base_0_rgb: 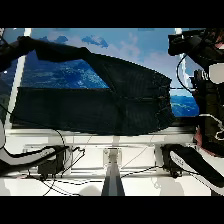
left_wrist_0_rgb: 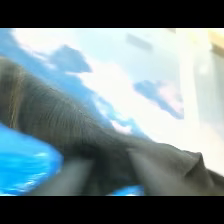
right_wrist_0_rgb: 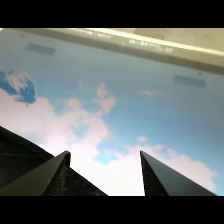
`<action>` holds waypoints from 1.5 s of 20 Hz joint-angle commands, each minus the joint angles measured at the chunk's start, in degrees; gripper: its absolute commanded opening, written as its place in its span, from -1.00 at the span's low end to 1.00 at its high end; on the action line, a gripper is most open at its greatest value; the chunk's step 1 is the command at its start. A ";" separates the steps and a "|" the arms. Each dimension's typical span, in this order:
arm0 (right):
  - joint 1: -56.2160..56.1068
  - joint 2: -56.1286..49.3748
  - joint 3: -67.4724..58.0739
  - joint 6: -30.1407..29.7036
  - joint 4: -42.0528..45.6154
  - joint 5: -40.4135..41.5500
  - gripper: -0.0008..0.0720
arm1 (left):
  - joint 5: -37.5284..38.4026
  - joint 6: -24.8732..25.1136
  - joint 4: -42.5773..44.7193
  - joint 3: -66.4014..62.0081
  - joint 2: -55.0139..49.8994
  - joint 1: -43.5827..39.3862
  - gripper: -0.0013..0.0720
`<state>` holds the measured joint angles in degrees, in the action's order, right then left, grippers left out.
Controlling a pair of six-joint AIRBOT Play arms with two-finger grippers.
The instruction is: Fold the clothes and pants, and hang the long-sleeved shirts on hangers.
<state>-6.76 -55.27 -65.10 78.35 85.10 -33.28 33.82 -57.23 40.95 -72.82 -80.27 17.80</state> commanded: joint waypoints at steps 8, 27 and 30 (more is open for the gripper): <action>2.80 -2.47 0.00 0.04 -3.82 -6.12 0.41 | 13.03 -15.45 25.92 0.00 0.20 4.79 0.66; 2.80 -2.49 0.00 0.20 -4.20 -5.51 0.40 | -4.07 -21.07 7.87 0.00 -20.52 11.45 -0.39; 2.78 -2.49 0.00 0.24 -4.26 -3.63 0.40 | -4.72 -19.65 8.04 -0.11 -22.47 11.08 0.35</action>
<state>-4.01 -57.71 -65.04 78.54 80.93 -38.54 32.25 -78.00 49.21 -72.84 -101.12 29.06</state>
